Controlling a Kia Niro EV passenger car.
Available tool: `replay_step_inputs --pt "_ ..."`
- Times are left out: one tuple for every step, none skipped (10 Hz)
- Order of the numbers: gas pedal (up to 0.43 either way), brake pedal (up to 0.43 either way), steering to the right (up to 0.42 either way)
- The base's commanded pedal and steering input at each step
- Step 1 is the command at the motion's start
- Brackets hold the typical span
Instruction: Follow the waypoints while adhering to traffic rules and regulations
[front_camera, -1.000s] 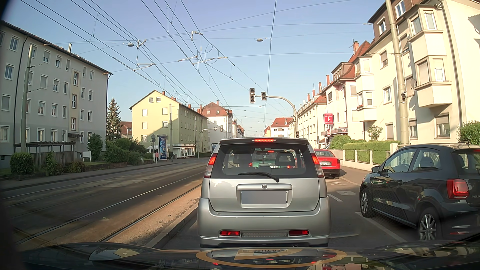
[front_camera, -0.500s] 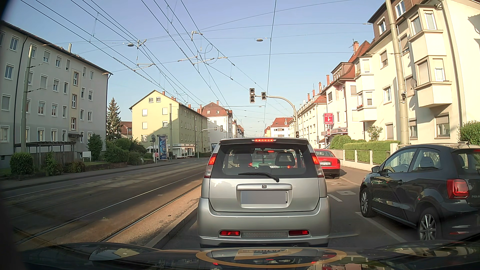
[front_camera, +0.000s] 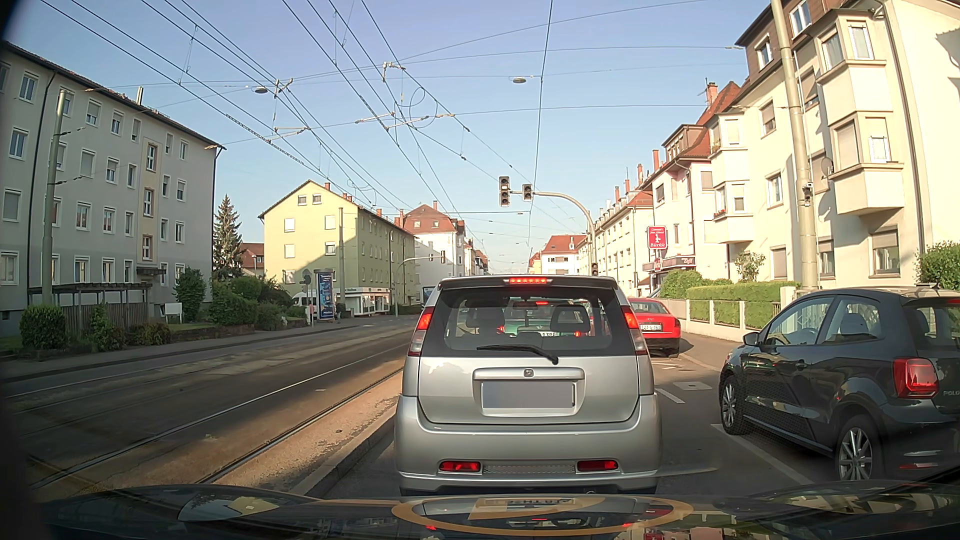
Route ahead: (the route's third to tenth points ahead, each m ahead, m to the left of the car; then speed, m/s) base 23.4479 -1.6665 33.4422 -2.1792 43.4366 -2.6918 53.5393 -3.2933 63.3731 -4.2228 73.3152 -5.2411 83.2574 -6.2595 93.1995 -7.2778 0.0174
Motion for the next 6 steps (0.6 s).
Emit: replay_step_inputs --pt "0.000 0.177 -0.002" --pt "0.000 0.177 -0.002" --pt "0.000 0.171 -0.002" --pt "0.000 0.177 -0.002" --pt "0.000 0.177 -0.002" --pt "0.000 0.177 -0.002"
